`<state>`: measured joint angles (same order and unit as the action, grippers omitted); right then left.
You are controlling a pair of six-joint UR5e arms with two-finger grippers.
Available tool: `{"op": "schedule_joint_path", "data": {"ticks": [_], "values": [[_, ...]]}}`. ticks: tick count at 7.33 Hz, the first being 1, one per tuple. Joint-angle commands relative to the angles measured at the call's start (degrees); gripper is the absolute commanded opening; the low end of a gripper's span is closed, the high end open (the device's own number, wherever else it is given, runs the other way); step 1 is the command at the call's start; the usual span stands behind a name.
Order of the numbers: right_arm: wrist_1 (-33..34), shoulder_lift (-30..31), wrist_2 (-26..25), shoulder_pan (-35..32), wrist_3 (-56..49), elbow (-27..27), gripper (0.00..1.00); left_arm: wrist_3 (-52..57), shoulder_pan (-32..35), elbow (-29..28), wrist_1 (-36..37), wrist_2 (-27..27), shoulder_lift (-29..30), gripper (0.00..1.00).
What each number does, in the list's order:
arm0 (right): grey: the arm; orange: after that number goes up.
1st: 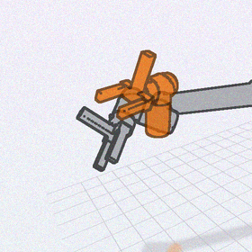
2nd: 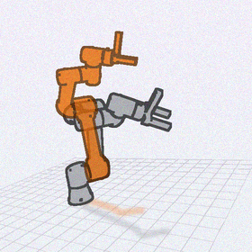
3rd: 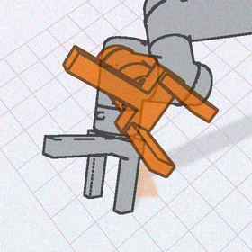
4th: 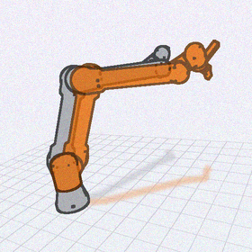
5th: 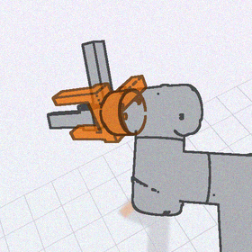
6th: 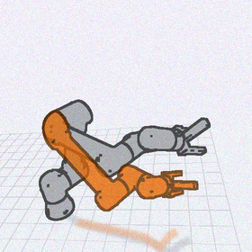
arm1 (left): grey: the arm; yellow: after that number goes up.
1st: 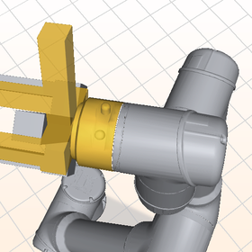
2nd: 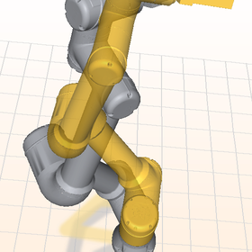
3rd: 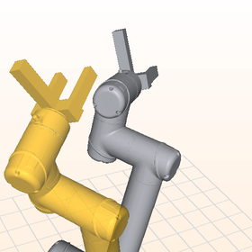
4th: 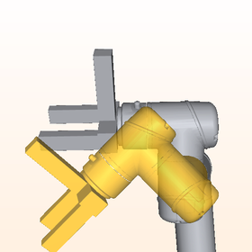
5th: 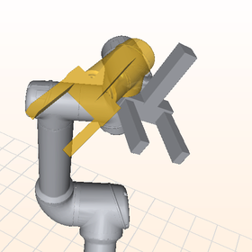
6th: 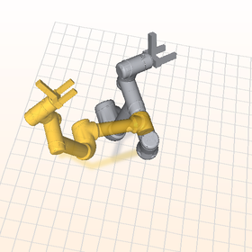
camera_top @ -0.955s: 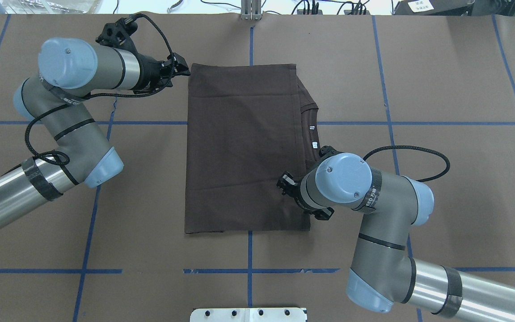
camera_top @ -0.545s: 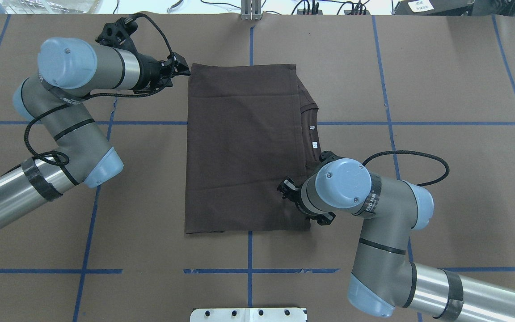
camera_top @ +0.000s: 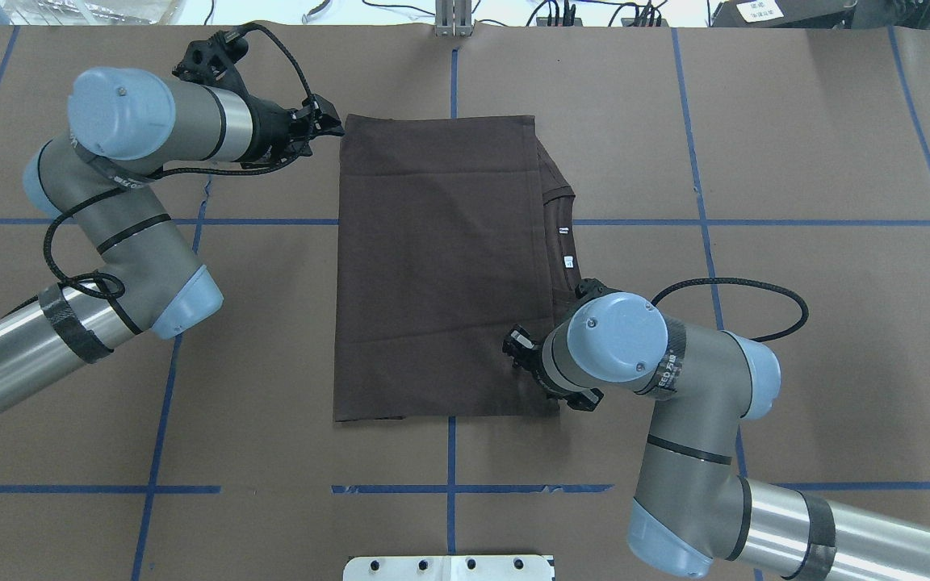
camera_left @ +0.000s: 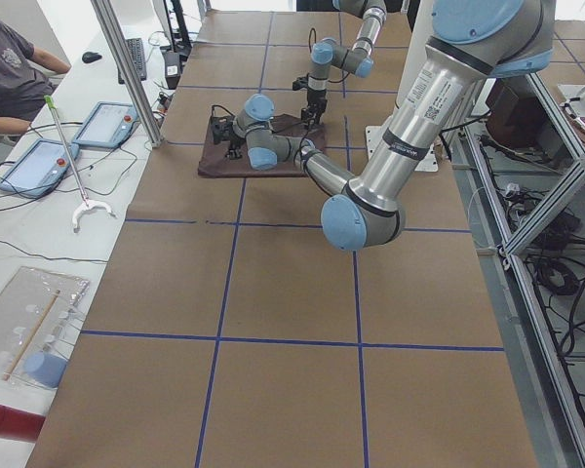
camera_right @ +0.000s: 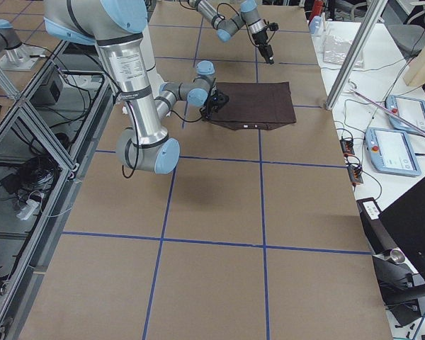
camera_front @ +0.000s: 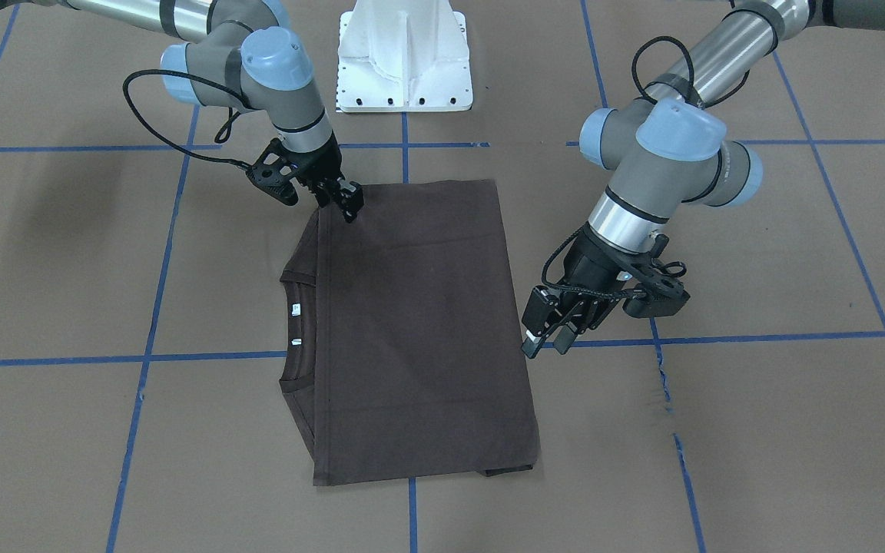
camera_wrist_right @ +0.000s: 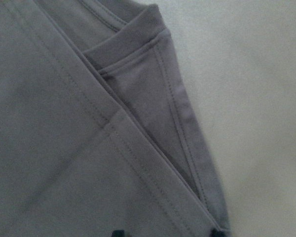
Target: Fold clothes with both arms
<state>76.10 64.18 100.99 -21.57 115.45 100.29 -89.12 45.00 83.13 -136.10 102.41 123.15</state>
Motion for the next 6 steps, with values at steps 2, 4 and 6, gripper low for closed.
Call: {"op": "schedule_joint_path", "data": {"ticks": [2,4,6], "values": [[0.02,0.33,0.18,0.29,0.21,0.69,0.00,0.00,0.00,1.50,1.97,0.07,0.16,0.64],[0.02,0.41,0.52,0.12,0.13,1.56,0.00,-0.09,-0.09,1.51,1.98,0.07,0.08,0.64],[0.02,2.60,0.61,0.03,0.21,6.11,0.00,-9.88,-2.87,6.04,1.89,-0.36,-2.01,0.64]]}}
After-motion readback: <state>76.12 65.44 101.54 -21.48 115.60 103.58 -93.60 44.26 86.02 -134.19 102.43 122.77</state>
